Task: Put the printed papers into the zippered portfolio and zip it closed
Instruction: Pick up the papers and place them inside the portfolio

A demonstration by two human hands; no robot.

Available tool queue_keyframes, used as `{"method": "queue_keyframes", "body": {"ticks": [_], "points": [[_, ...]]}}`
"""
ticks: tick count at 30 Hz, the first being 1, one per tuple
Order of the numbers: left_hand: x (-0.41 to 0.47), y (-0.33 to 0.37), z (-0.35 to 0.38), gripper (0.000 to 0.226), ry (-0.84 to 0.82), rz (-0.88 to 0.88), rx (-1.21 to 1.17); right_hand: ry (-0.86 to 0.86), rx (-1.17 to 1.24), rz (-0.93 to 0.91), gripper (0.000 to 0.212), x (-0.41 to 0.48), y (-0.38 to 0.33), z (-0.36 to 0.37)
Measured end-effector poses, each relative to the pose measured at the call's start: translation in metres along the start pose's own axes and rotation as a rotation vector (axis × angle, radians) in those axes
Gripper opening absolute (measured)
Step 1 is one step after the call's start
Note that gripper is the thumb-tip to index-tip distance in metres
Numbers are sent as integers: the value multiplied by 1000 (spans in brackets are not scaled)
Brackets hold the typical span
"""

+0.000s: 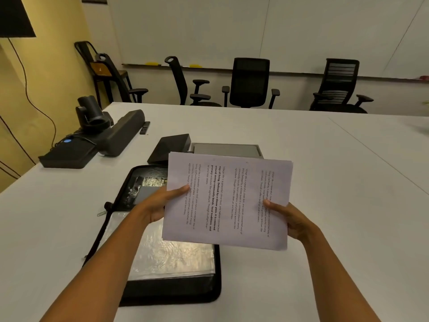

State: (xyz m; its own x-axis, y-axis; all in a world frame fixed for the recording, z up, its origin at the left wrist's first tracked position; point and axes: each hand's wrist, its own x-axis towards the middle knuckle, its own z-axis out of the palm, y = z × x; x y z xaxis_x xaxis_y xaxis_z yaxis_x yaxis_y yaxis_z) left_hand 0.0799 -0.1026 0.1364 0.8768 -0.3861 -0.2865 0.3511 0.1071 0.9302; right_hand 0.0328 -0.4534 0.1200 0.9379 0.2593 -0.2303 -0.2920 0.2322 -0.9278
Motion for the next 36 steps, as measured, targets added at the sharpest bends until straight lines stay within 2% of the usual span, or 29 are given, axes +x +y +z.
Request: {"method": "queue_keyframes", "body": {"ticks": [9, 13, 17, 22, 28, 36], "points": [[9, 3, -6, 24, 125, 14, 84, 160, -104, 2, 49, 4, 13, 12], [18, -3, 4, 21, 164, -27, 66, 283, -221, -20, 41, 2, 14, 7], [29, -7, 15, 20, 184, 23, 41, 262, -243, -20, 41, 1, 10, -11], [47, 6, 37, 40, 325, 171, 57, 190, -288, 40, 45, 5, -1, -35], [69, 5, 55, 19, 429, 242, 80, 156, -264, 83, 42, 11, -5, -59], [92, -19, 65, 20, 687, 211, 146, 140, -325, 104, 46, 21, 2, -84]]}}
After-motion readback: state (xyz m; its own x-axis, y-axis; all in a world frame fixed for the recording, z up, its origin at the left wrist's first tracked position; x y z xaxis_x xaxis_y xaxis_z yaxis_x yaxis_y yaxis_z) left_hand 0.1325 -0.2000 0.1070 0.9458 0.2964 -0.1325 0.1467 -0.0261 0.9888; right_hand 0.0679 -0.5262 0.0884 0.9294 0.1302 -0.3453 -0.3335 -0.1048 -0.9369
